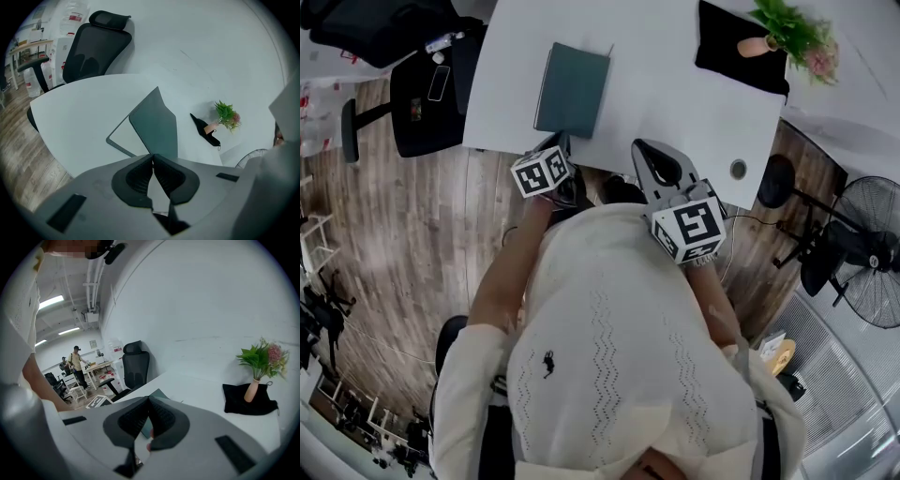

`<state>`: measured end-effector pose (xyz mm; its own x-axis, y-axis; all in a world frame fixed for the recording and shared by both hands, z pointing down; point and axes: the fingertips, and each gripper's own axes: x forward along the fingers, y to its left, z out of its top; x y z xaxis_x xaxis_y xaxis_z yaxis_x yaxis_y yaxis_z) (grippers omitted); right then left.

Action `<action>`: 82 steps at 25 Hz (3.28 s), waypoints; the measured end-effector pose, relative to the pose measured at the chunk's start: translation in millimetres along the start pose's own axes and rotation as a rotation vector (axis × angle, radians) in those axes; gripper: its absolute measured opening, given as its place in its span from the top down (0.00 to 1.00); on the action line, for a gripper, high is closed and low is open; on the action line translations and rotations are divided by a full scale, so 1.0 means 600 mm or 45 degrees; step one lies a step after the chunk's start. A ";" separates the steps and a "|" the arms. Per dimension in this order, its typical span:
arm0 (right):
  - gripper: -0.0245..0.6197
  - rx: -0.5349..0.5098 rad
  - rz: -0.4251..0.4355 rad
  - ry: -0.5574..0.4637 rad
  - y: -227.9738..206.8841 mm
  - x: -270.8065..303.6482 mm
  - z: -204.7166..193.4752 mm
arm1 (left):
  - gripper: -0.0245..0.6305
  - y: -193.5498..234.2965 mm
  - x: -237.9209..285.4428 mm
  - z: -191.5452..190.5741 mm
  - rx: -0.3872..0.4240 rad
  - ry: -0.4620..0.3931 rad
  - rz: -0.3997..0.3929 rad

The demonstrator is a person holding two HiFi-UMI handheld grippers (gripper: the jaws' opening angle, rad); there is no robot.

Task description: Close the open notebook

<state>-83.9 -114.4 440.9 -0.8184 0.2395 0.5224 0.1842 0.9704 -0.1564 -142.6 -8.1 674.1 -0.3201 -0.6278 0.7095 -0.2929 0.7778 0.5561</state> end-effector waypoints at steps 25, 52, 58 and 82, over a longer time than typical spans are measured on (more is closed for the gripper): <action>0.96 0.011 -0.023 0.019 -0.002 0.013 -0.004 | 0.91 0.013 0.018 -0.011 0.001 0.107 -0.012; 0.96 0.007 0.030 0.010 -0.009 -0.005 -0.018 | 0.89 -0.041 -0.062 0.047 0.395 -0.170 0.090; 0.96 0.001 0.061 -0.014 -0.009 -0.014 -0.018 | 0.94 -0.112 -0.114 0.085 0.647 -0.337 0.068; 0.96 -0.009 0.159 -0.067 -0.040 -0.121 -0.067 | 0.95 -0.366 -0.263 0.024 0.810 -0.630 -0.219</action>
<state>-7.1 -153.6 440.5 -0.8163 0.3566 0.4545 0.2901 0.9334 -0.2113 -40.8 -80.4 433.8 -0.5407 -0.7927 0.2816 -0.7810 0.5974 0.1822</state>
